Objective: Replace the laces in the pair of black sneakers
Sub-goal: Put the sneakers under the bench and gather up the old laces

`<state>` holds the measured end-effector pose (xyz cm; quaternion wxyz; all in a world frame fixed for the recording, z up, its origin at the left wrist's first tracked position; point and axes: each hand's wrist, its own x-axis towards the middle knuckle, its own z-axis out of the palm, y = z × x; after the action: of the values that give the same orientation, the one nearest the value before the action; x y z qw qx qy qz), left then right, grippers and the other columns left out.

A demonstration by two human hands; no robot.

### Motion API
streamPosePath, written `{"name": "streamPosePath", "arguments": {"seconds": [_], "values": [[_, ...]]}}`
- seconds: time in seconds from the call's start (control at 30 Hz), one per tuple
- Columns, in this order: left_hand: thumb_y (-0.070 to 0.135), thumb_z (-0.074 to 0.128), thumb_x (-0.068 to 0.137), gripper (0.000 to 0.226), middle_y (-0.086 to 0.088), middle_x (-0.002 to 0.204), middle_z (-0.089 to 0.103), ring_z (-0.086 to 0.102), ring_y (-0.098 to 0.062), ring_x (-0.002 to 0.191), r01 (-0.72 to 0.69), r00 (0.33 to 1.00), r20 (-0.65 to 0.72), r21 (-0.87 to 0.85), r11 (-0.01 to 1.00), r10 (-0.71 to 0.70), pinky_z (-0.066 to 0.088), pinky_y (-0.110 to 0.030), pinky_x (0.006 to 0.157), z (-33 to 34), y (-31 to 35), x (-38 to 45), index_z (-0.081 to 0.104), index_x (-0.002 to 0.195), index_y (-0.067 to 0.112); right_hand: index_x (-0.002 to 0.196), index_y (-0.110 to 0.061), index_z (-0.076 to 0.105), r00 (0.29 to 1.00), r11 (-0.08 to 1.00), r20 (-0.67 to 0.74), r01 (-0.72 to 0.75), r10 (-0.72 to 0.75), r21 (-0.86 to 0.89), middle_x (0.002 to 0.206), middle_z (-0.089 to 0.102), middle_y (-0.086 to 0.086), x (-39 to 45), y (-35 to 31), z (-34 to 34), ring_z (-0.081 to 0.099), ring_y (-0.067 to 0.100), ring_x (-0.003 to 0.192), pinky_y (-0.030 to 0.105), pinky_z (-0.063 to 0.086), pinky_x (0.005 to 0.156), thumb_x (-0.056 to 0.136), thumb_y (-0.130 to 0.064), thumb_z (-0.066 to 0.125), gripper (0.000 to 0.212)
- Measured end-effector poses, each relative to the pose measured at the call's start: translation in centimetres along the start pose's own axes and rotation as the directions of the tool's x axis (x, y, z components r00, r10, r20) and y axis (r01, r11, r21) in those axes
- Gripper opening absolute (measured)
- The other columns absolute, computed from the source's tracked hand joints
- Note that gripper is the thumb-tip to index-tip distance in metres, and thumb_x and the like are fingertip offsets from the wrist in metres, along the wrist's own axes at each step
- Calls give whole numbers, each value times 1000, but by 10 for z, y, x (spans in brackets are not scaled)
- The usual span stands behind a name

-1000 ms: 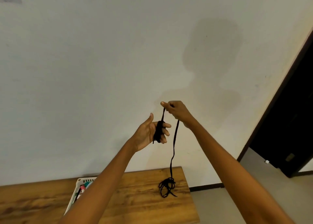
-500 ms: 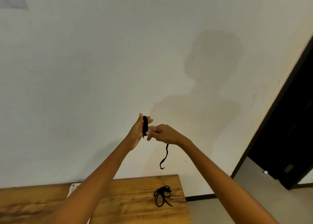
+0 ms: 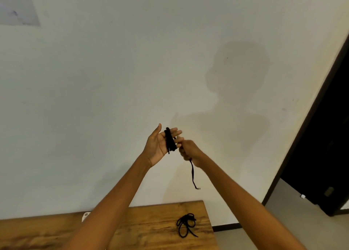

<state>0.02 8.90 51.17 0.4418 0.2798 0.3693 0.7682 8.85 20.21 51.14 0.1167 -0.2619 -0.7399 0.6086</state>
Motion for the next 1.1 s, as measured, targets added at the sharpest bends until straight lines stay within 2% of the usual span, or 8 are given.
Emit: {"name": "streamPosePath", "arguments": {"seconds": [0.2,0.33,0.43,0.67,0.8,0.93,1.0,1.1], "values": [[42,32,99,48,-13,138,47,48,-35,125,-36,965,-254,115,993,64,42,-41,101,-17,-11,18,46,129,7,103,-10,64,983,936,178,33,32,-350,65,38,0,-15,10,5,28,10,51,18,24,45,99,-26,42,27],[48,30,97,47,0,124,52,55,-24,113,114,986,-163,497,860,-37,43,-29,93,-20,-16,13,41,132,18,75,-16,59,969,850,224,204,-104,-486,60,37,0,-17,-15,-2,31,11,49,20,26,45,94,-28,55,23],[49,17,99,46,-2,109,66,66,-24,94,139,987,-27,621,771,-156,51,-25,81,-13,-13,3,50,120,26,75,-13,56,964,836,207,251,-169,-488,60,43,-3,-13,-36,-13,35,9,48,18,28,43,93,-31,58,26],[52,14,98,68,-10,66,62,52,-22,50,163,961,129,452,877,-246,43,-29,56,-6,14,-12,61,97,4,70,-13,49,981,970,154,146,-118,-192,57,33,-3,-1,-31,-24,25,5,42,17,22,41,99,-29,50,33],[46,21,99,59,-12,79,66,60,-24,62,106,980,149,190,976,-135,52,-32,65,-6,10,-8,57,109,2,74,-10,50,993,996,91,78,-73,-51,61,39,-1,-3,1,-1,28,10,49,16,24,40,98,-10,41,26],[40,27,100,49,-19,115,63,67,-28,91,-42,993,-116,-34,999,38,55,-34,82,-20,-9,3,52,120,3,106,-6,59,987,957,157,61,-17,-283,87,53,3,-12,17,20,41,10,60,16,34,49,91,3,35,30],[38,25,101,48,-23,125,57,65,-29,96,-43,977,-207,49,998,52,51,-36,87,-28,-15,6,50,123,3,125,-6,56,977,890,208,126,-35,-438,105,60,8,-12,18,24,44,8,62,14,36,51,94,1,35,39],[38,22,102,49,-17,113,64,67,-22,87,78,967,-256,244,967,-13,52,-33,78,-33,-18,1,51,123,4,116,-5,66,959,781,212,278,-189,-560,109,67,11,-10,13,18,46,0,59,5,37,50,96,-5,45,29]]}}
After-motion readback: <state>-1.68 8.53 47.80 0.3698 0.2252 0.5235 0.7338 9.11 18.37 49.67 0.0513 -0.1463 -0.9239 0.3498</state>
